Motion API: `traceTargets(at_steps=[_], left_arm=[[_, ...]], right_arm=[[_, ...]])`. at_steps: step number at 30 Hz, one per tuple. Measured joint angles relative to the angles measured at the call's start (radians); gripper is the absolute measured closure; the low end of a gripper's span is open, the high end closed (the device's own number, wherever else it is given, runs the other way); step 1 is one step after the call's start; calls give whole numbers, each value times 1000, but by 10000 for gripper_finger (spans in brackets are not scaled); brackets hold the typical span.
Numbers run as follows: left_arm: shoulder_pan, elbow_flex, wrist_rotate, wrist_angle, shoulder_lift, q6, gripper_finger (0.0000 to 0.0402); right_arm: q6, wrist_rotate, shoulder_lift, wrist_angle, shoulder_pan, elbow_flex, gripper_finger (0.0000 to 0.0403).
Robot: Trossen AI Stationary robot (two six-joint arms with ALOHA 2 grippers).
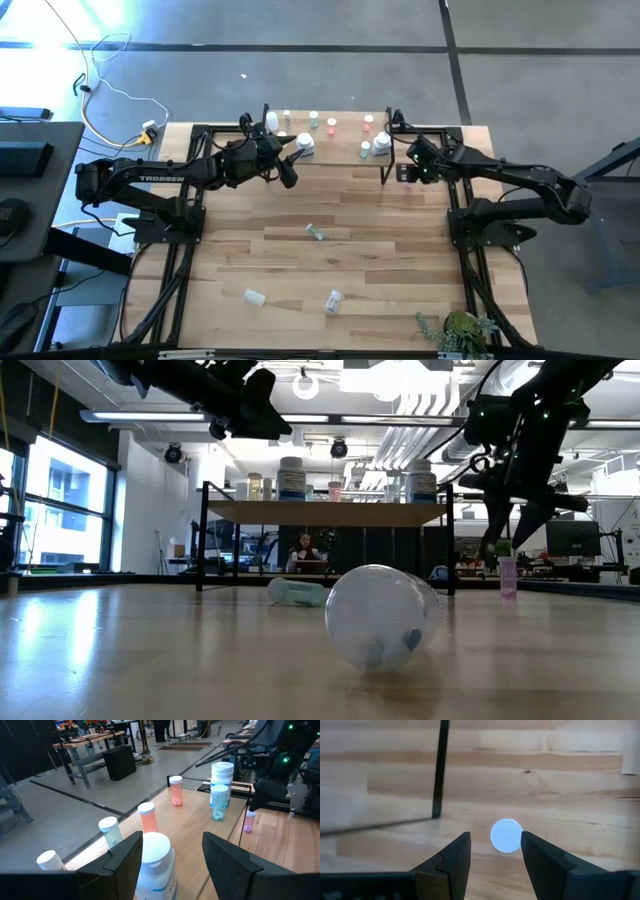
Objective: Pick and place medicine bottles onto shelf by color
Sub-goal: Put the purple pill bottle on the shelf
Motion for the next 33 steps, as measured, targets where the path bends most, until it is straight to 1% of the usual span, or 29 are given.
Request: traceTargets(at_steps=[9,16,22,28,33], left_arm=[[0,0,0,0,0,0,206],[0,0,0,0,0,-26,206],[0,0,-1,0,0,-19,206],[0,0,-1,0,0,-18,206],[0,0,-1,0,0,-18,206]], right_arm=[[219,18,0,-15,-37,8,237],[352,-43,0,-48,-40,9,237],[449,-46,0,-63,-40,9,237],[492,-45,3,-41,-40,9,237],[492,-43,38,-39,-40,9,237]])
